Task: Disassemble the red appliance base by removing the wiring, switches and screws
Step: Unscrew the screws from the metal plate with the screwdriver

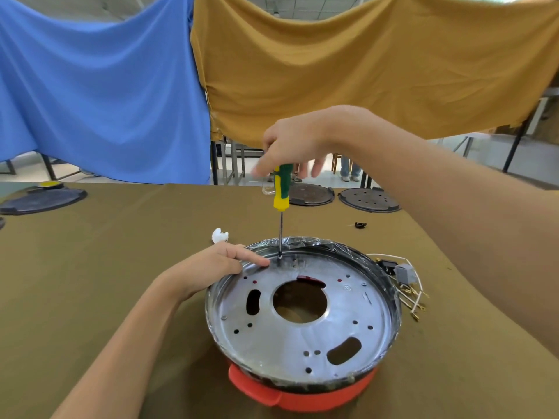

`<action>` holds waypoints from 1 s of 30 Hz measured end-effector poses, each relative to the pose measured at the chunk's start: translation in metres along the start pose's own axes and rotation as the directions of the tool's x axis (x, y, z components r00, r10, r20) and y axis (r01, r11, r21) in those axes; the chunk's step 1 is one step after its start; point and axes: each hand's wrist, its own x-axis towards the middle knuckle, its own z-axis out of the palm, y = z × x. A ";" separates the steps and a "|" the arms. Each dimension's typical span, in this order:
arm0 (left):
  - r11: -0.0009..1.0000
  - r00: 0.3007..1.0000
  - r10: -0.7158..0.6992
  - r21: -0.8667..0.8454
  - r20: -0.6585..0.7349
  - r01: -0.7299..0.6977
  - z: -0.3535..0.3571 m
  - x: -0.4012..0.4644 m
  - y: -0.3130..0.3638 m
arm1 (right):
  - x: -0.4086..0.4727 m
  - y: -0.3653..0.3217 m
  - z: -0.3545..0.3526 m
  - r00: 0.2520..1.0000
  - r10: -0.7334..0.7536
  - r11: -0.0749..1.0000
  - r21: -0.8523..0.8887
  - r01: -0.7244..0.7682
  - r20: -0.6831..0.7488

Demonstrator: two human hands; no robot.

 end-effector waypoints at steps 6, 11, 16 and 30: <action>1.000 1.000 0.012 0.005 -0.004 -0.012 0.001 0.001 0.001 | 0.004 -0.009 0.002 0.991 -0.083 0.960 -0.273 0.053 -0.102; 1.000 1.000 0.024 0.020 0.003 -0.024 0.001 0.002 -0.001 | -0.003 -0.010 -0.002 0.989 -0.145 0.987 -0.072 0.143 -0.022; 0.999 0.999 0.037 0.016 0.007 -0.037 0.000 0.005 -0.005 | 0.000 -0.008 0.013 0.970 0.087 0.887 -0.425 -0.180 -0.229; 1.000 1.000 0.001 0.009 -0.015 -0.001 0.002 -0.003 0.004 | -0.001 -0.014 0.004 0.995 -0.102 0.993 0.053 0.103 -0.017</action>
